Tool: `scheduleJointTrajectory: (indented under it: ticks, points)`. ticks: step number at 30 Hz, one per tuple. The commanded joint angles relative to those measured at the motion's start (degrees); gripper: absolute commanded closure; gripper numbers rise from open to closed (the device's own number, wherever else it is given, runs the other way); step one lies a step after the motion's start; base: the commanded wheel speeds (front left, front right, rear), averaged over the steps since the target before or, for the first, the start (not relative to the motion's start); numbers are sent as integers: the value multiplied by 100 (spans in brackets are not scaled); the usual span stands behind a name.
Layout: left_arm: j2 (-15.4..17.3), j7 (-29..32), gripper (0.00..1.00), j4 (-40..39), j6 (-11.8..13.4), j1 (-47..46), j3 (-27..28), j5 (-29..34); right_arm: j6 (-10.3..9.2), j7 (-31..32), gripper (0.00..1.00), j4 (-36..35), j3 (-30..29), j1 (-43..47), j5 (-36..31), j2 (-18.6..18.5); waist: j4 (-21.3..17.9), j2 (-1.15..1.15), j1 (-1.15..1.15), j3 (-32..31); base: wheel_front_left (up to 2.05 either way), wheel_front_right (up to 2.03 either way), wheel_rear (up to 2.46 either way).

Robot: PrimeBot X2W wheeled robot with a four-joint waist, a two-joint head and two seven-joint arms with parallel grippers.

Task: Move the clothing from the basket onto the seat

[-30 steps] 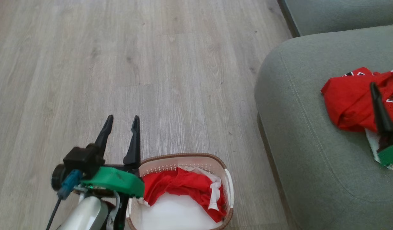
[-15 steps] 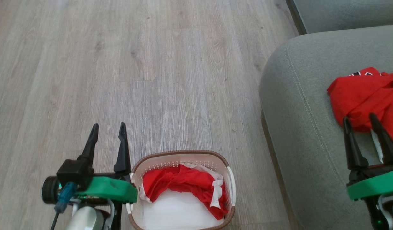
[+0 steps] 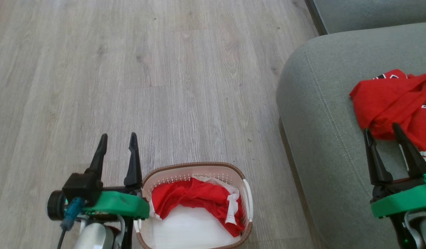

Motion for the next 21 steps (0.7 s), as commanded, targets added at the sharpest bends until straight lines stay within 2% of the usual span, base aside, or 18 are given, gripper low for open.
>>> scheduleJointTrajectory:
  ticks: [1, 13, 21]
  points:
    - [-9, -72, 0, -142, -34, -136, 261, 72, -1, -53, 0, -200, 88, -196, -26, -132, -6, 0, 0, 8, 0, 0, 0]
    - [-235, -72, 0, 77, -280, -291, 371, 289, -1, -53, 0, -188, 148, -405, 111, -213, -141, 0, 0, 320, 0, 0, 0]
    - [-380, -72, 0, 638, -330, -911, 195, 361, -1, -53, 0, -206, 116, -1009, 359, -399, -358, 0, 0, 1095, 0, 0, 0]
